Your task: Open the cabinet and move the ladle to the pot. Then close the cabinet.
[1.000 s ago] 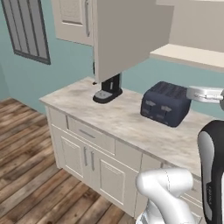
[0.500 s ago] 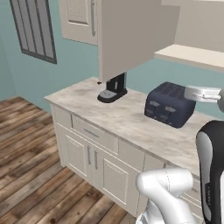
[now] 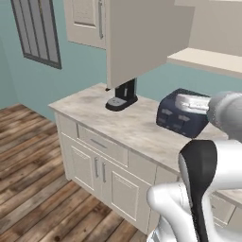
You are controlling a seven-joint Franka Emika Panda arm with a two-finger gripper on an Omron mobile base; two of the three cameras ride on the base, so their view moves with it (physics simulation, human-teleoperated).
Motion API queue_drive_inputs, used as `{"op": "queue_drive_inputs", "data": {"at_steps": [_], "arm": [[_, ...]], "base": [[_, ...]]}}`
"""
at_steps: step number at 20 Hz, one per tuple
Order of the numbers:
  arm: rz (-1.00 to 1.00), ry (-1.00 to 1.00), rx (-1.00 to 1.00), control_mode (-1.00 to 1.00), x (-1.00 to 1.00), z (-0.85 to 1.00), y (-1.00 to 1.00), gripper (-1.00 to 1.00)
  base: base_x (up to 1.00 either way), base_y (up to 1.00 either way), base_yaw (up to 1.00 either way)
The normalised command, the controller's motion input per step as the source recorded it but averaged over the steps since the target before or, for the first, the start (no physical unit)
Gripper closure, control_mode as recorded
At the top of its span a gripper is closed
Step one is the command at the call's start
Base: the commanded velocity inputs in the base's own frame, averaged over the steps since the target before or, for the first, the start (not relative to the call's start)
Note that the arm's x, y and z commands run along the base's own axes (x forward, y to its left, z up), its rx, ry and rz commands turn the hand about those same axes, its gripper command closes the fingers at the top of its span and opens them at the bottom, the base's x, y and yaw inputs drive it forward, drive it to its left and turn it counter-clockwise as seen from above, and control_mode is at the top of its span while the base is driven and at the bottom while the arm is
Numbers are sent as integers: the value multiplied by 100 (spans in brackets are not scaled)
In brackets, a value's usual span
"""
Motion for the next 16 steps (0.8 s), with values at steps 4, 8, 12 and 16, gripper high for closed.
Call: {"op": "queue_drive_inputs", "data": {"at_steps": [4,8,12,16], "arm": [[-21,0,2,-100,0,0,57,-100],[-23,-1,5,-100,0,0,55,-100],[-29,-7,4,-100,0,-1,69,-100],[-32,-16,9,-100,0,0,64,-100]], "base": [[0,0,0],[0,0,0],[0,0,0],[0,0,0]]}}
